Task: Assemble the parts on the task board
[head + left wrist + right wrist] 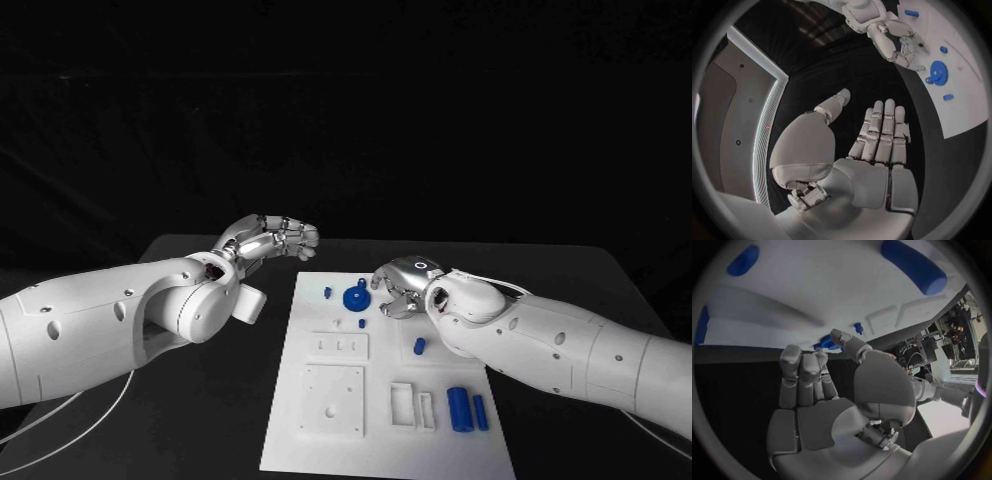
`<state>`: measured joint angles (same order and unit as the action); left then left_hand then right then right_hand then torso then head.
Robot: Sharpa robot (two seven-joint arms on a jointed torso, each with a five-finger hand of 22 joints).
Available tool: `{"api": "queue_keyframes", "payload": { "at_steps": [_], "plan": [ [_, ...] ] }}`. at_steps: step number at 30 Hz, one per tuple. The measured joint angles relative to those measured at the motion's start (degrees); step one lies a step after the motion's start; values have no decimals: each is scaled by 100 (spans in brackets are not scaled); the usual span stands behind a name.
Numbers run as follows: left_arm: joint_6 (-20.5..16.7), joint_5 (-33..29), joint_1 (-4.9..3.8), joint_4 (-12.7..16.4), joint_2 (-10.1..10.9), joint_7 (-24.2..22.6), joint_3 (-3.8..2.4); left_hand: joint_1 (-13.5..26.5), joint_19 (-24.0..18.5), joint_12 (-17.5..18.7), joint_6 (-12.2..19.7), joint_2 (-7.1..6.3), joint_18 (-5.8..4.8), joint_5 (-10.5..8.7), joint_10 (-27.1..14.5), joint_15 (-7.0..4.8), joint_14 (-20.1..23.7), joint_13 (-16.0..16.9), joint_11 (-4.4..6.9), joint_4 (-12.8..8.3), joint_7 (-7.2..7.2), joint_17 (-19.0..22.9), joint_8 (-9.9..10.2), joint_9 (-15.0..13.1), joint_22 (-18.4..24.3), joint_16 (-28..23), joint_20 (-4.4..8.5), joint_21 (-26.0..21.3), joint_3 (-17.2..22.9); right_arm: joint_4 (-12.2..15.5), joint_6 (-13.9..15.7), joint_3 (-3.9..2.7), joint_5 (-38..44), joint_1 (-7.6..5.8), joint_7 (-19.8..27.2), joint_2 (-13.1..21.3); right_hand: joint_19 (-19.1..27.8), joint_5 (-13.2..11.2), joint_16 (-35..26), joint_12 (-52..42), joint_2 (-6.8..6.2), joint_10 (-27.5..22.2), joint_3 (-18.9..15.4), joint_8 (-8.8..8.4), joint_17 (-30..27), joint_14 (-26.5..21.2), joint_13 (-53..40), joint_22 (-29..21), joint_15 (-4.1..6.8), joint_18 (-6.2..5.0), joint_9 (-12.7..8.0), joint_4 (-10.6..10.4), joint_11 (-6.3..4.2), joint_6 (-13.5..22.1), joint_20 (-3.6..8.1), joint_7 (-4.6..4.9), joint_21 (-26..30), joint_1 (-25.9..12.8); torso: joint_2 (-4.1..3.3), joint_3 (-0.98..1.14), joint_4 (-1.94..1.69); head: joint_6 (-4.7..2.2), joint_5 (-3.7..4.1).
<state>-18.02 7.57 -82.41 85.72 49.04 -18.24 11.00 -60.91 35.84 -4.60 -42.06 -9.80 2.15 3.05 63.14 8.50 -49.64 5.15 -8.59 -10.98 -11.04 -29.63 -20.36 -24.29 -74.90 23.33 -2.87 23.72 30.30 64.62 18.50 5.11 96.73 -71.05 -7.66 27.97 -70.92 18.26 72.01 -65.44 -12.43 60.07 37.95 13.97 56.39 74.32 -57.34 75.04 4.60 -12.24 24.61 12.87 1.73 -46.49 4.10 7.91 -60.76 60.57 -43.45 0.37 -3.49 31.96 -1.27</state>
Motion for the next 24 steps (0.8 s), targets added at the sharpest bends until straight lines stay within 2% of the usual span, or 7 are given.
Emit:
{"api": "queue_keyframes", "payload": {
  "at_steps": [3,8,11,16,22,24],
  "plan": [
    [0,0,0,-11,3,0,0,0,0,0,0,0,0,0,0,0,0,0,0,0,0,0,0,0,0,0,0,0,0,89,118,-80,-88,-19,36,136,0,0,0,0,0,0,0,16,2,0,0,0,0,0,3,0,0,0,0,0,0,0,1,1,4,-11,6],
    [0,0,0,-41,18,0,0,0,0,0,0,0,0,0,0,0,0,0,0,0,0,0,0,0,0,0,0,0,0,266,332,-251,-505,-162,270,478,0,-100,0,0,0,1,-6,99,15,1,0,0,1,0,36,2,0,-69,-1,-35,0,0,7,3,14,-45,19],
    [1,1,0,-102,18,1,1,0,0,0,0,0,0,0,0,0,0,0,0,0,0,1,0,0,0,0,0,0,0,352,362,-319,-915,-244,490,722,0,-140,1,-26,25,1,-112,99,31,2,1,0,2,0,35,33,1,-82,-2,-38,0,-25,16,9,26,-59,23],
    [1,1,0,-160,16,1,2,0,0,0,0,0,0,0,59,0,0,8,-12,16,0,-17,0,0,0,0,0,0,16,267,313,-356,-1583,-286,842,1028,15,-85,1,-37,98,2,-280,99,49,-4,1,0,-4,1,40,170,1,-90,10,-33,0,-98,41,28,69,-82,19],
    [7,2,1,-183,8,1,2,0,0,-45,0,0,0,0,155,-32,-74,33,30,16,0,-46,0,-1,-5,40,0,0,16,-286,83,-356,-2134,-287,1284,1151,66,80,-40,-37,235,-39,-461,99,67,-32,1,0,-32,4,39,351,41,-99,23,-37,0,-68,70,57,134,-108,51],
    [8,2,2,-187,3,1,2,0,0,-45,0,0,0,0,167,-32,-73,40,43,16,0,-51,0,-1,-4,40,0,0,16,-426,4,-356,-2212,-286,1379,1173,74,117,-40,-38,275,-39,-483,99,75,-33,1,0,-32,37,39,372,42,-99,31,-37,0,-28,77,68,153,-113,62]
  ]
}}
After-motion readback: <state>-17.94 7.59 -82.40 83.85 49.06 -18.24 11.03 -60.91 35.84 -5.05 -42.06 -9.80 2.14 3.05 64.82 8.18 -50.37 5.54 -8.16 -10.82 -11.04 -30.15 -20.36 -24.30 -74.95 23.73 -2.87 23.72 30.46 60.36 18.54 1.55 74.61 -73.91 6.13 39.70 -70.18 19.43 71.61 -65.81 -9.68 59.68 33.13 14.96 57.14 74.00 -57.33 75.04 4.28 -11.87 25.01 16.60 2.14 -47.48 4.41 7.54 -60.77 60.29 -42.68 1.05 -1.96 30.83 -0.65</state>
